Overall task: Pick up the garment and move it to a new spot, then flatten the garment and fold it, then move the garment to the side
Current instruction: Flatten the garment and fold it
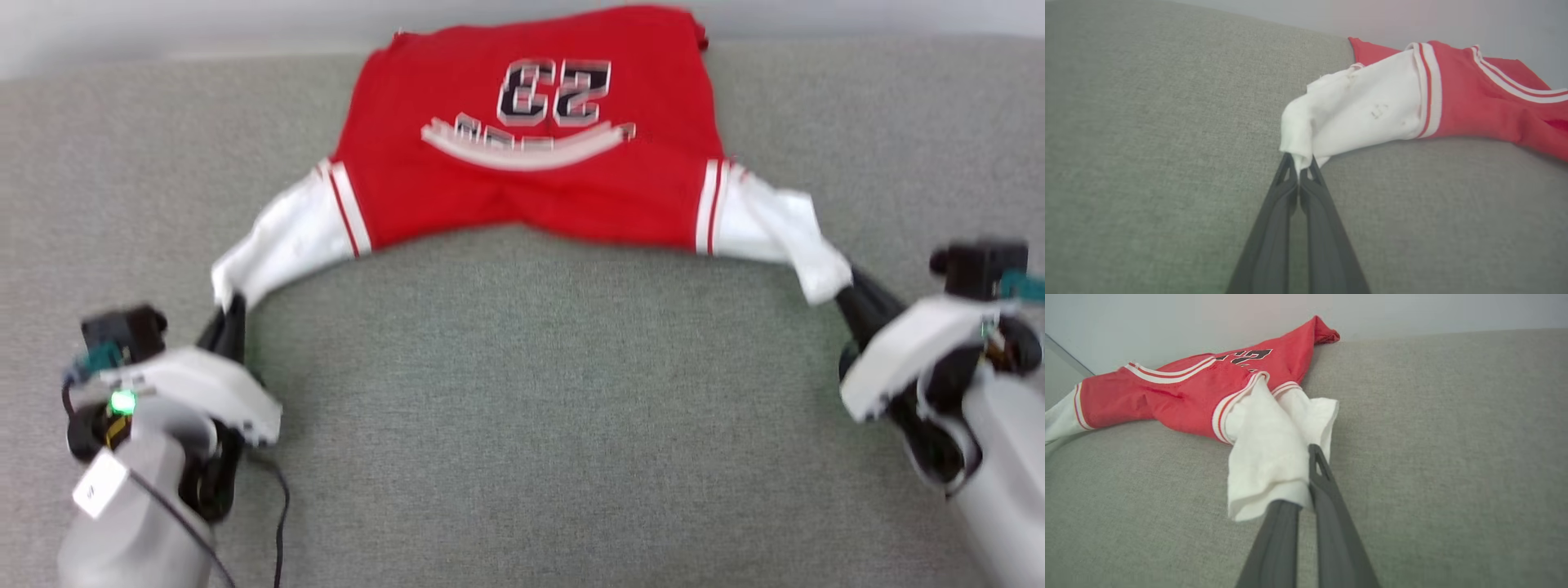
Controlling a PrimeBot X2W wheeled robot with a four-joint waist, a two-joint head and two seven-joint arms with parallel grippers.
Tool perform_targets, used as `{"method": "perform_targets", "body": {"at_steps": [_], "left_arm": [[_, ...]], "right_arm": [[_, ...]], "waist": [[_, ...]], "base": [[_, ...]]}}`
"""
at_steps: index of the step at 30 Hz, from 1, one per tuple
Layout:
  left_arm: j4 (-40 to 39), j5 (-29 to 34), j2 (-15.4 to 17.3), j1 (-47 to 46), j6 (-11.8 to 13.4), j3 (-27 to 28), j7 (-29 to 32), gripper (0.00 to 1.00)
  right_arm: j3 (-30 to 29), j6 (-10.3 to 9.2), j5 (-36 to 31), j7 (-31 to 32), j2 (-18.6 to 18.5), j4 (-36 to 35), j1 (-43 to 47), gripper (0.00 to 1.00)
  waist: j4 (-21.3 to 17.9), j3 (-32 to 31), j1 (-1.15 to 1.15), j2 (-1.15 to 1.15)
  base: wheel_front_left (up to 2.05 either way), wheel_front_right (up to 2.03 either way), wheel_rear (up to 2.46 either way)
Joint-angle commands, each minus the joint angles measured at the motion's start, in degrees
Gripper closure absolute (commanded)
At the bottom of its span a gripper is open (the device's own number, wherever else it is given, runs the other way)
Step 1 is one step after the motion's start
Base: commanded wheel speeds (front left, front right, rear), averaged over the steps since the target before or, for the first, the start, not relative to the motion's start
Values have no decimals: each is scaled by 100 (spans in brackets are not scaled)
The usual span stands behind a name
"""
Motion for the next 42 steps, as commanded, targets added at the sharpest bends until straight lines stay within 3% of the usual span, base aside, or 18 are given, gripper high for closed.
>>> {"method": "perform_targets", "body": {"at_steps": [1,5,19,25,31,32,33,42], "left_arm": [[-107,-44,48,229,54,23,58,100],[-713,-154,111,1025,205,34,289,100],[-2758,-542,293,3583,1101,192,1035,100],[-3057,-615,373,4133,1286,228,1211,100],[-3274,-562,376,4208,1263,164,1134,100],[-3312,-525,368,4178,1254,131,1103,100],[-3349,-492,353,4133,1247,101,1074,100],[-3813,-106,200,3713,1312,-206,839,100]], "right_arm": [[-76,-6,-21,26,-25,-76,207,100],[-392,-6,-117,160,81,-394,979,100],[-1842,-8,-702,690,790,-1304,3377,100],[-2279,-8,-936,965,1173,-1632,4074,100],[-2540,-8,-1152,1152,1393,-1895,4371,100],[-2563,-8,-1175,1144,1401,-1948,4361,66],[-2585,-8,-1191,1138,1393,-1992,4350,0],[-3193,-5,-1233,873,1046,-2272,3712,0]], "waist": [[37,-200,1,0],[41,-446,1,0],[92,-1054,1,0],[163,-1101,1,0],[206,-1038,1,0],[226,-1034,1,0],[250,-1028,1,0],[574,-918,1,0]], "base": [[0,0,0],[0,0,0],[0,0,0],[0,0,0],[0,0,0],[0,0,0],[0,0,0],[0,0,0]]}}
